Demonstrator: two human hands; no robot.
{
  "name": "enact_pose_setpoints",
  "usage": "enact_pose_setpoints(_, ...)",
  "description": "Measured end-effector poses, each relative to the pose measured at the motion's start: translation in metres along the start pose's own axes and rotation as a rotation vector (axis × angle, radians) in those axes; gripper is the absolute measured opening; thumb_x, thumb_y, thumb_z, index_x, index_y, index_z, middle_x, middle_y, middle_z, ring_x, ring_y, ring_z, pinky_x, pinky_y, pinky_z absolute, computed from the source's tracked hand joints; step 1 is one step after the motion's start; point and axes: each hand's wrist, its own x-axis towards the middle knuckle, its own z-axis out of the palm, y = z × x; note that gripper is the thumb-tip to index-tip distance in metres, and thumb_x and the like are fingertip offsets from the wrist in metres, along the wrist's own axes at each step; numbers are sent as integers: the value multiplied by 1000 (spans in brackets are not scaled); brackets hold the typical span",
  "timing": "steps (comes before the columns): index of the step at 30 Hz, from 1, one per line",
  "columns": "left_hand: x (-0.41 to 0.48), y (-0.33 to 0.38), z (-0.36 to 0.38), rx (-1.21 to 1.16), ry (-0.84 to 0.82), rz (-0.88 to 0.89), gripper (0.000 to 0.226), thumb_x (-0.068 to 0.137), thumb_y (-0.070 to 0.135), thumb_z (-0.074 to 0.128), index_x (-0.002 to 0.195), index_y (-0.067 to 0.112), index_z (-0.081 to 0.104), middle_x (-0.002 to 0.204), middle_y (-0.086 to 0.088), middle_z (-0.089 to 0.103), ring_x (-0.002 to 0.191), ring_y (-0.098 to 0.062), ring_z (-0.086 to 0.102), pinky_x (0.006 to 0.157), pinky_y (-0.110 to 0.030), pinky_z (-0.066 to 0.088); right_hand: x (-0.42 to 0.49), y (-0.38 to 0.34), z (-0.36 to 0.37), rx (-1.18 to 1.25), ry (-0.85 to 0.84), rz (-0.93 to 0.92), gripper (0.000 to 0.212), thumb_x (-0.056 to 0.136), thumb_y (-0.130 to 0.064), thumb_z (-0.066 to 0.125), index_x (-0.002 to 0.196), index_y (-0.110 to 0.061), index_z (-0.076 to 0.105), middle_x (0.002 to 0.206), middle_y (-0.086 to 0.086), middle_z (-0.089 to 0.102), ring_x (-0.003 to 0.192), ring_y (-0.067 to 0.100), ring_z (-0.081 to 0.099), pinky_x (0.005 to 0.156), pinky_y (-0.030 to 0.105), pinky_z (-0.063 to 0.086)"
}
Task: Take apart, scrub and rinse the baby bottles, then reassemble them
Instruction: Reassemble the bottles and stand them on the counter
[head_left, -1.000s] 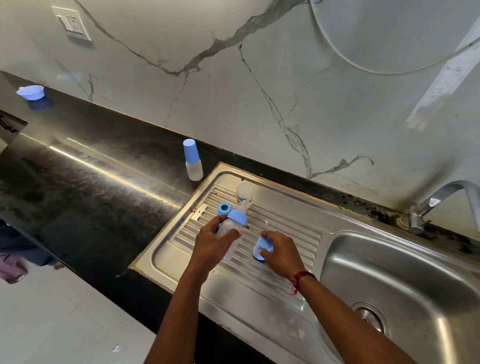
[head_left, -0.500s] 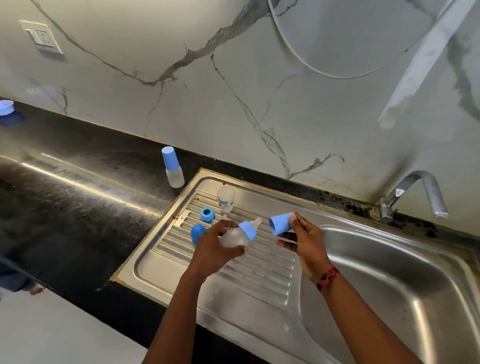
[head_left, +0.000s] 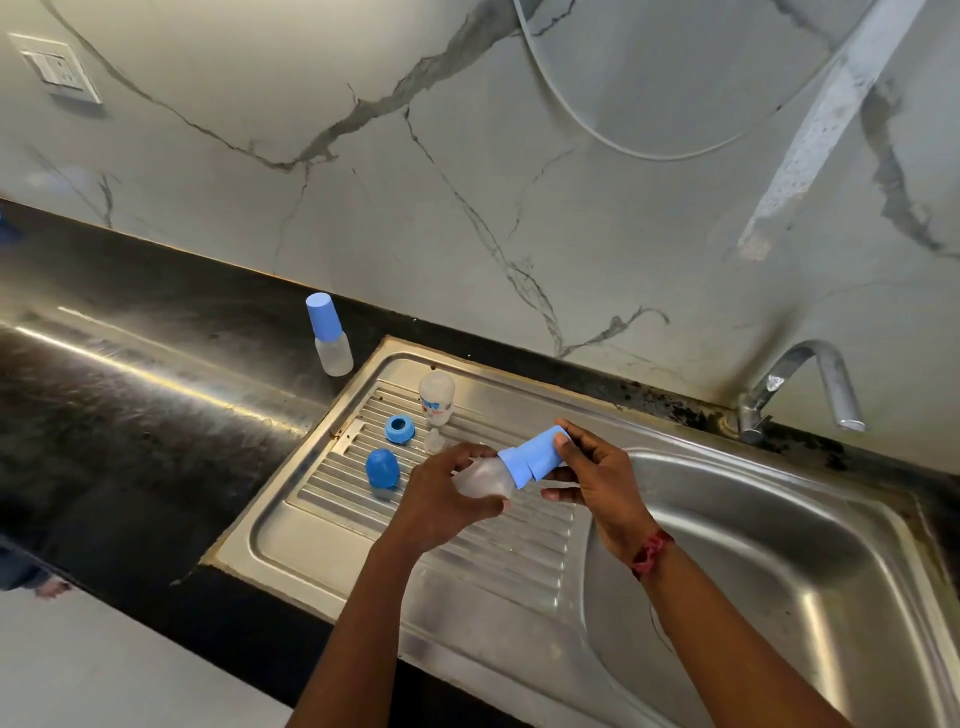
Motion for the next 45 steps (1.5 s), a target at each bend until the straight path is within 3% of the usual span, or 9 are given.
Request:
enact_pose_setpoints(5,0,-2,-1,7,-11,0,56,69,35,88,111,42,51,110,14,59,103,-12,58,86,-24,48,-2,-1,7,38,-20,8,32,98,-21,59,128,-13,62,104,8,72,78,22,74,62,31,59)
enact_pose_setpoints(11,0,-2,-3,22,-20,-9,56,72,33,86,118,34,53,113,10,59,103,-13,57,88,-25,47,-2,0,13,5,-35,-16,31,97,-21,61,128,-14,63,113,11,70,84,20,74,66,33,60)
enact_pose_setpoints(21,-5,9,3,10,29,-18,58,73,31,86,123,24,59,107,10,56,98,-13,55,86,-25,49,-2,1,13,38,-33,-14,20,96,-17,60,115,-21,65,106,7,72,86,22,74,66,30,60)
enact_pose_setpoints(30,-7,10,18,-81,84,-18,58,74,34,86,124,25,58,110,11,57,98,-10,55,74,-8,43,1,-5,12,7,-35,-33,25,96,-17,61,121,-16,62,109,12,70,89,25,73,63,26,58)
enact_pose_setpoints(35,-6,5,20,-127,84,-42,55,76,35,84,122,28,53,114,6,60,97,-9,56,75,-8,44,8,-15,25,-86,-90,-99,44,94,-20,65,136,-15,55,125,12,63,99,25,70,69,31,61)
enact_pose_setpoints(40,-10,-2,5,-135,113,-61,60,77,35,83,129,24,55,111,11,57,102,-9,53,76,-9,42,4,-12,40,-92,-143,-89,64,88,-16,72,144,-21,43,123,8,61,103,19,68,72,31,61)
enact_pose_setpoints(45,-18,-10,-10,-156,162,-78,64,75,32,85,131,21,56,111,11,58,102,-8,55,74,-2,39,-5,-1,53,-169,-316,32,53,88,-23,73,136,-21,51,119,7,65,104,21,68,77,33,61)
